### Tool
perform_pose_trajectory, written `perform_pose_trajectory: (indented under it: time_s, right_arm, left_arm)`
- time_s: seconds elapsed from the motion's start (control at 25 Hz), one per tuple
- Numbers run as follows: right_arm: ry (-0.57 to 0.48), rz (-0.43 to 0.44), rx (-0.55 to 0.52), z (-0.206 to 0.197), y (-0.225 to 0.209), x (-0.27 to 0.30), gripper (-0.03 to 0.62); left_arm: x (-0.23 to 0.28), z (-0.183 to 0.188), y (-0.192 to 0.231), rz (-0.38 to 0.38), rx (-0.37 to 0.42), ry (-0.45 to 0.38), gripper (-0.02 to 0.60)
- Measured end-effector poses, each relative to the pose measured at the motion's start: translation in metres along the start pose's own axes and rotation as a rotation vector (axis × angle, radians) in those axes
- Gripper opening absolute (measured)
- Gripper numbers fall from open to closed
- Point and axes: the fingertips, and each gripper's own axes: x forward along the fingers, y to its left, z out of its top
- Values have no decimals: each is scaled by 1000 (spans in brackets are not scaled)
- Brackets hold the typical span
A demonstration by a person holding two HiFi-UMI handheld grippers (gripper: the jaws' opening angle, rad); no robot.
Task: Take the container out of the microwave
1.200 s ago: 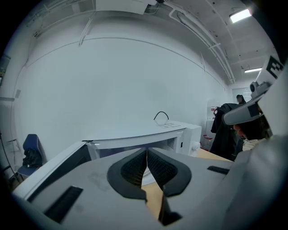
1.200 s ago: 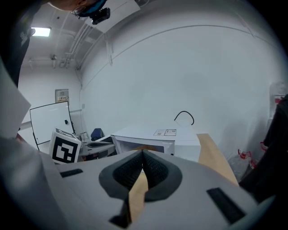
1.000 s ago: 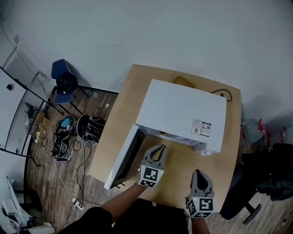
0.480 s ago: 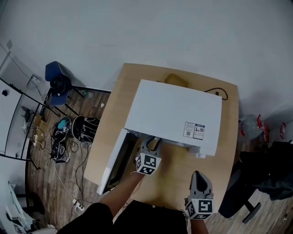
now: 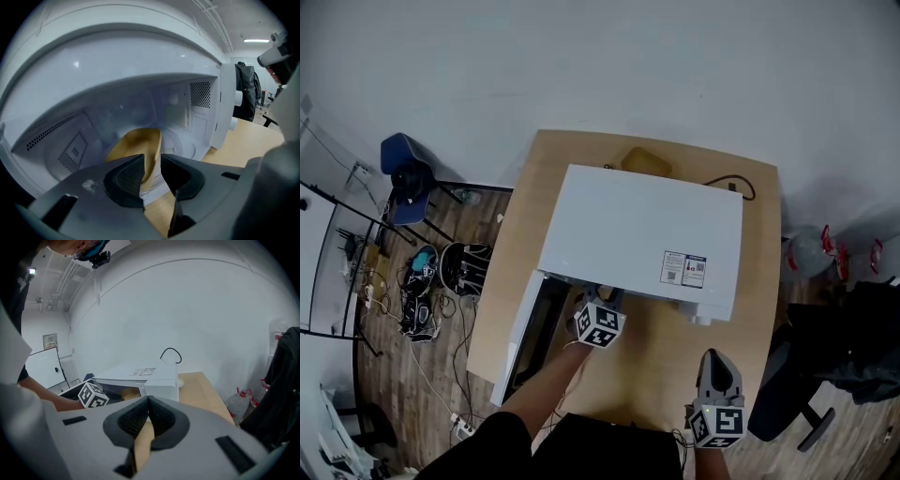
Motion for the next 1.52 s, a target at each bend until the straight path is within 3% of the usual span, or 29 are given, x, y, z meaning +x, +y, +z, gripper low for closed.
perform_pose_trajectory:
  time_s: [0.16,0.36,0.52,0.96,1.52]
  right_arm:
    - [-14,8,-4,2,1,-1,57]
    - [-16,16,-5,1,7,-5,57]
    - [-25,27,-1,2,13,-10,57]
    - [-70,5,0,0,37,-47,57]
    - [-135,14,-42,-20,107,-114,57]
  left_arm:
    - [10,-10,-3,1,67,70,103]
    - [14,-16,1,-7,45,96,52]
    - [7,-17,1,-19,73,94,46]
    - [-54,-20,-18,-66,17,21,28]
    - [-188,-21,-64,-112,-45,-116,28]
